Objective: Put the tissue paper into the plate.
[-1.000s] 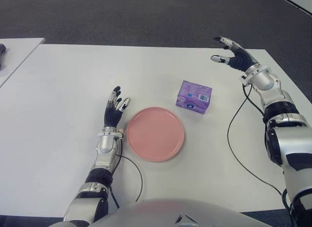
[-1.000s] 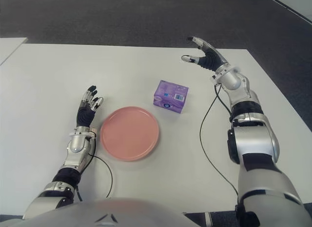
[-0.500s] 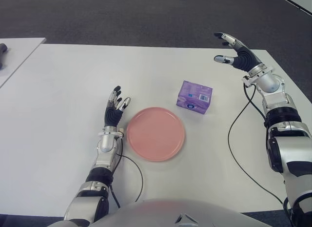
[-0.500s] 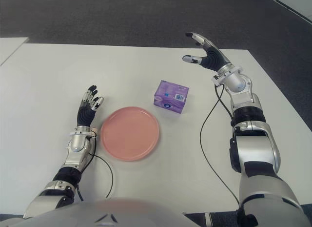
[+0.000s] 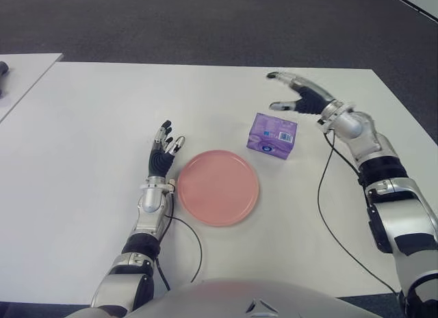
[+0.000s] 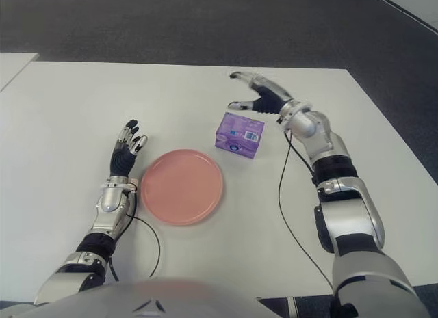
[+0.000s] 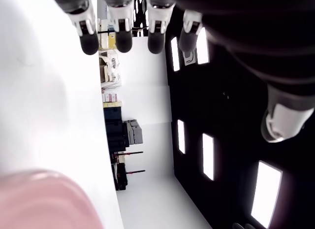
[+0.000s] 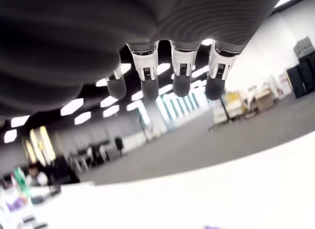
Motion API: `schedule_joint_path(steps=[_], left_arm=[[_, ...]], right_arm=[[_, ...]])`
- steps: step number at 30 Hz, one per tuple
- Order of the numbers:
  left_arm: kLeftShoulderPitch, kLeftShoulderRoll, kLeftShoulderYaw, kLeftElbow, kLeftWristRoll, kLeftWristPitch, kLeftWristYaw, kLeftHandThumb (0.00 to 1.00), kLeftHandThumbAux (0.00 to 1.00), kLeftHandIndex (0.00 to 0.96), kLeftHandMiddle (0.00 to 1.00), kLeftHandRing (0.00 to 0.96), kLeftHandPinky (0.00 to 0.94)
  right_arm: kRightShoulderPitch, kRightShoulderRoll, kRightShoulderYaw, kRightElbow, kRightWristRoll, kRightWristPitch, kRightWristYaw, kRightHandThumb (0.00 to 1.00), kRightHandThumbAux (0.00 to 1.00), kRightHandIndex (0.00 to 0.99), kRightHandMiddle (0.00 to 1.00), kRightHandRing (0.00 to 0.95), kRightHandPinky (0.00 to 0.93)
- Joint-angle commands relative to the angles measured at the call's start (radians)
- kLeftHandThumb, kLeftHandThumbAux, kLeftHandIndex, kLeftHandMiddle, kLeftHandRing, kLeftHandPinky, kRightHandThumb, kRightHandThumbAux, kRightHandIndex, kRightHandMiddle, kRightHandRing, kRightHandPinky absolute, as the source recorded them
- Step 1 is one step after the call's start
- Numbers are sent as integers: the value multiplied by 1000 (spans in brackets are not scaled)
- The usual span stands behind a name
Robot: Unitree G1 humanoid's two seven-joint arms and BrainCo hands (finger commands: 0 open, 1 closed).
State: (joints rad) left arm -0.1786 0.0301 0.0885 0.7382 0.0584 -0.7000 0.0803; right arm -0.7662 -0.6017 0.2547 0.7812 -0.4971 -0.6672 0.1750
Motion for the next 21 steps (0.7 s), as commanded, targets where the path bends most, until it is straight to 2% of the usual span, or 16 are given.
schedule_joint_path(steps=[1,6,8,12,21], left_arm=[[17,-7,-10,13,5,7,4,0,457,0,0,0,0],[17,-4,-14,12,6,4,1,0,455,0,0,0,0],[18,-4,-15,10,10,7,8,0,452,0,0,0,0],[21,-7,-15,3,15,14,25,0,445,0,0,0,0],[26,-13,-19,-8,7,25,39,0,442,0,0,0,0]], right_arm=[[-42,20,80,107,-111,-28,-81,416,188,0,0,0,0],[-68,29,142,173,-174,-60,-129,400,180,0,0,0,0],[-76,53,176,226,-211,-55,-175,386,179,0,0,0,0],[-92,157,267,429,-306,48,-348,363,182,0,0,0,0],[-130,161,296,485,-299,15,-389,298,194,0,0,0,0]])
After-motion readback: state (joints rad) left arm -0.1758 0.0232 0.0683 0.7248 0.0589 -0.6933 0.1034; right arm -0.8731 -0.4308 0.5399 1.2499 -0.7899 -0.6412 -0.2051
